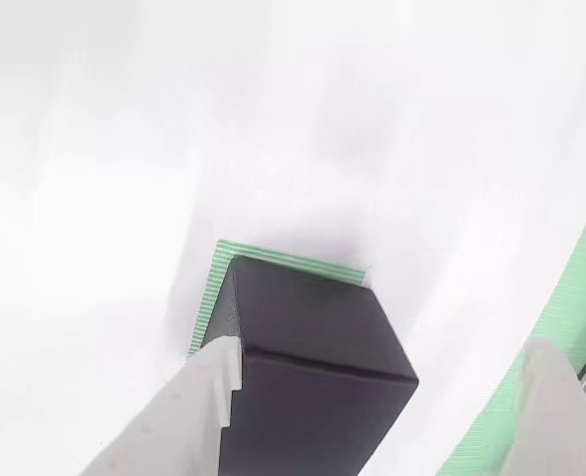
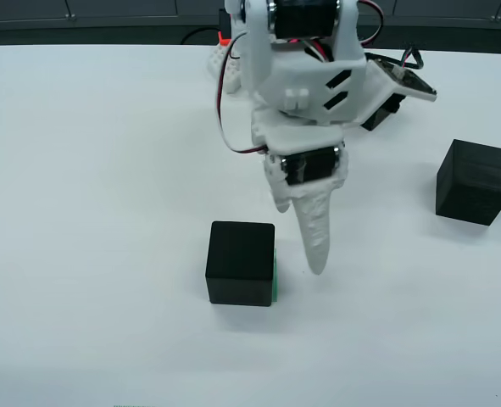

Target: Stack 3 Blocks on the chosen place.

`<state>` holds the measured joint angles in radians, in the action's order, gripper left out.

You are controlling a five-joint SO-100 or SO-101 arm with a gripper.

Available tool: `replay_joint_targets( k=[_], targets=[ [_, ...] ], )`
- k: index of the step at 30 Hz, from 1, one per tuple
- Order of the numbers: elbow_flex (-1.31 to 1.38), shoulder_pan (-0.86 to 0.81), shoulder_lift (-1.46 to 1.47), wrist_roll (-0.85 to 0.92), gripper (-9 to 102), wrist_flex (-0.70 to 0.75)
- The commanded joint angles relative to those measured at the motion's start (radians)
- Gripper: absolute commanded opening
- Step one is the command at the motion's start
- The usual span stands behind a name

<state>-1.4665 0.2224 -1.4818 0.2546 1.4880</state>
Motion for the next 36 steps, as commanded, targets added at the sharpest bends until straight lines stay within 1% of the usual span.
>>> replay_joint_targets(
  k=[1, 3, 7, 9, 14, 18, 21, 36],
  targets=[
    [-0.037, 0.086, -0.117, 0.155, 34, 0.025],
    [-0.078, 0.147, -0.147, 0.256, 35, 0.041],
    [-0.147, 0.252, -0.175, 0.374, 41, 0.052],
    [-0.192, 0.311, -0.196, 0.443, 41, 0.055],
    [-0.206, 0.474, -0.204, 0.433, 41, 0.051],
    [-0.181, 0.541, -0.195, 0.433, 44, 0.037],
    [-0.129, 0.563, -0.141, 0.431, 46, 0.041],
    [0.133, 0.621, 0.155, 0.419, 45, 0.060]
  ],
)
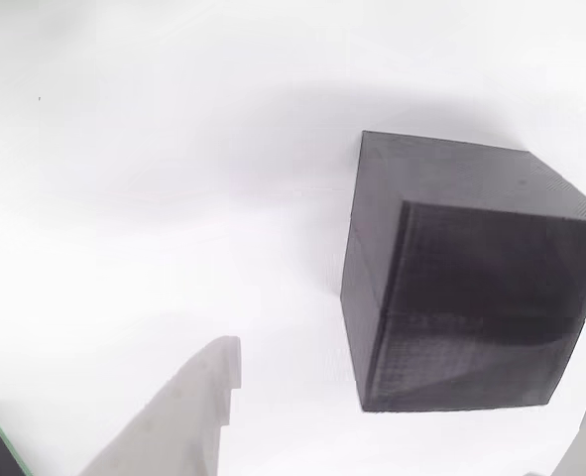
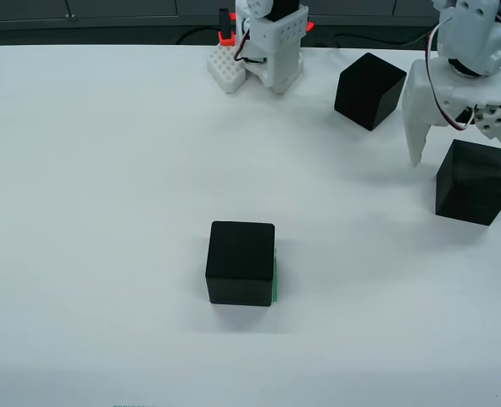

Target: Stack 3 Blocks on the chosen place.

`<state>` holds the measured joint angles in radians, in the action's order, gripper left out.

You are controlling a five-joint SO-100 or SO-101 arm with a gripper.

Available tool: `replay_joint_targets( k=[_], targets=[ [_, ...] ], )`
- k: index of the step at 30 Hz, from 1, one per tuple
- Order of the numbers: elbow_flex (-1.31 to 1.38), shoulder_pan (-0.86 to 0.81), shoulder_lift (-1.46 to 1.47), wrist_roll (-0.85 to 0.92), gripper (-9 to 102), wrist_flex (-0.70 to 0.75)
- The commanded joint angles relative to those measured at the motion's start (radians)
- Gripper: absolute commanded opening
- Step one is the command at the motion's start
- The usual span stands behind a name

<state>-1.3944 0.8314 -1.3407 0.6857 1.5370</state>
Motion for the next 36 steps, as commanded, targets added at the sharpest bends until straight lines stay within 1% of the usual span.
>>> replay_joint_targets(
  k=[1, 11, 15, 18, 21, 26, 31, 36],
  targets=[
    [0.071, 0.018, 0.026, -0.017, 45, 0.011],
    [0.124, 0.044, 0.114, -0.028, 45, 0.006],
    [0.123, 0.061, 0.132, -0.040, 43, -0.005],
    [0.118, 0.064, 0.133, -0.046, 39, -0.008],
    [0.117, 0.064, 0.132, -0.063, 32, -0.012],
    [0.057, 0.064, 0.080, -0.069, 26, -0.017],
    [0.005, 0.029, -0.005, -0.077, 26, -0.015],
    [-0.026, -0.026, -0.121, -0.156, 26, -0.008]
  ],
)
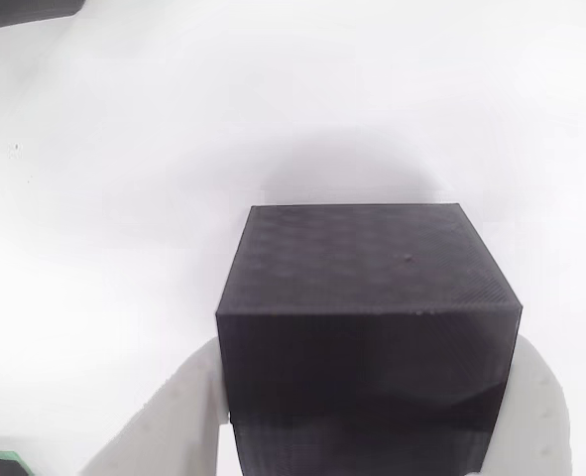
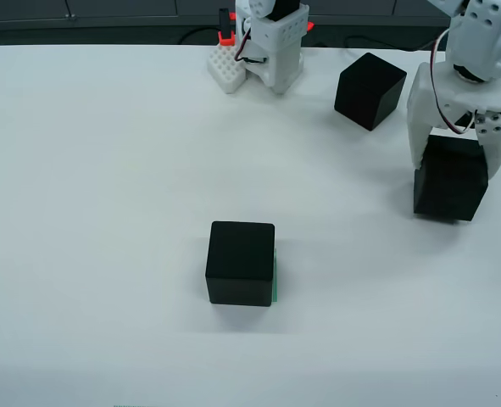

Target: Stack 3 Blocks on the chosen place.

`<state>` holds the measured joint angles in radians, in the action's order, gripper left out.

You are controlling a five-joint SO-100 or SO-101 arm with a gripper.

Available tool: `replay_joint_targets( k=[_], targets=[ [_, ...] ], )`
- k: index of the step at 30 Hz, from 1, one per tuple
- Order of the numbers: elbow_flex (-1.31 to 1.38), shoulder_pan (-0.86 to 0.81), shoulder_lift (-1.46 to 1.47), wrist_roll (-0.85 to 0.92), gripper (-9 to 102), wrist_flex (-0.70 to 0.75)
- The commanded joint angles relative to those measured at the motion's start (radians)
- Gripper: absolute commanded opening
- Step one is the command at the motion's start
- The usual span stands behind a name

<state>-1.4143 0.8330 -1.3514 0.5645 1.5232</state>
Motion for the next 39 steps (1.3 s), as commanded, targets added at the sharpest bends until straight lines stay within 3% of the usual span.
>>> replay_joint_targets(
  k=[1, 9, 17, 26, 39],
  targets=[
    [-0.008, -0.040, -0.133, -0.061, 26, 0.006],
    [-0.002, -0.176, -0.273, -0.268, 26, 0.048],
    [-0.021, -0.425, -0.339, -0.408, 26, 0.048],
    [-0.023, -0.706, -0.345, -0.407, 26, 0.049],
    [-0.023, -0.822, -0.287, -0.394, 26, 0.049]
  ],
)
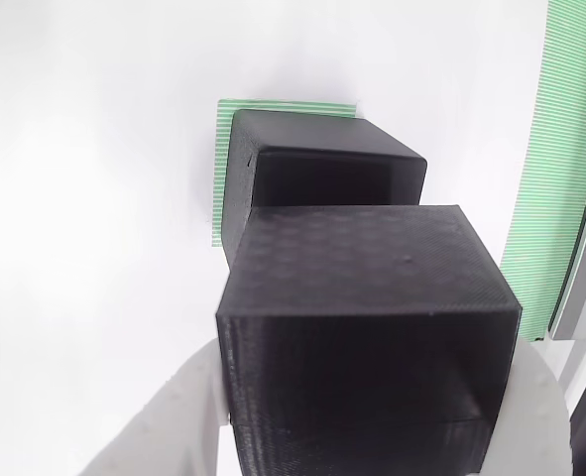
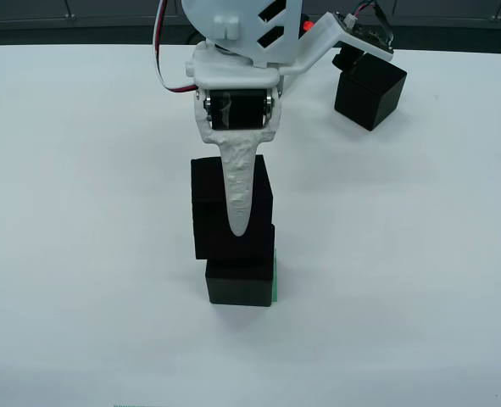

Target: Stack 3 Blocks on the chosen place.

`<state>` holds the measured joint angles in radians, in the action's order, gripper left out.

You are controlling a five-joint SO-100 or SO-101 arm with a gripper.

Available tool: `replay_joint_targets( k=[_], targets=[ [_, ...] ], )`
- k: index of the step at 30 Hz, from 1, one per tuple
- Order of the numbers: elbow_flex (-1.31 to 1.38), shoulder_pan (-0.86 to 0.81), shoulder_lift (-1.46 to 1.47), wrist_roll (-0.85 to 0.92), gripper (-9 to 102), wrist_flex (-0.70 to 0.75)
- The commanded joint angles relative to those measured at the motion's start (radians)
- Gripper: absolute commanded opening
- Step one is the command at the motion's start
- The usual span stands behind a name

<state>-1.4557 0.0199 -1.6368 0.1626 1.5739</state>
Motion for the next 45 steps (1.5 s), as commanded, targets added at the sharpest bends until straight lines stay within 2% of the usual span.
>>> replay_joint_targets(
  k=[1, 29, 36, 45],
  targets=[
    [0.021, -0.009, 0.008, 0.008, 26, -0.002],
    [0.103, 0.034, 0.129, 0.014, 27, -0.002],
    [0.103, 0.044, 0.138, 0.017, 33, -0.002],
    [0.103, 0.046, 0.140, 0.026, 36, -0.002]
  ],
)
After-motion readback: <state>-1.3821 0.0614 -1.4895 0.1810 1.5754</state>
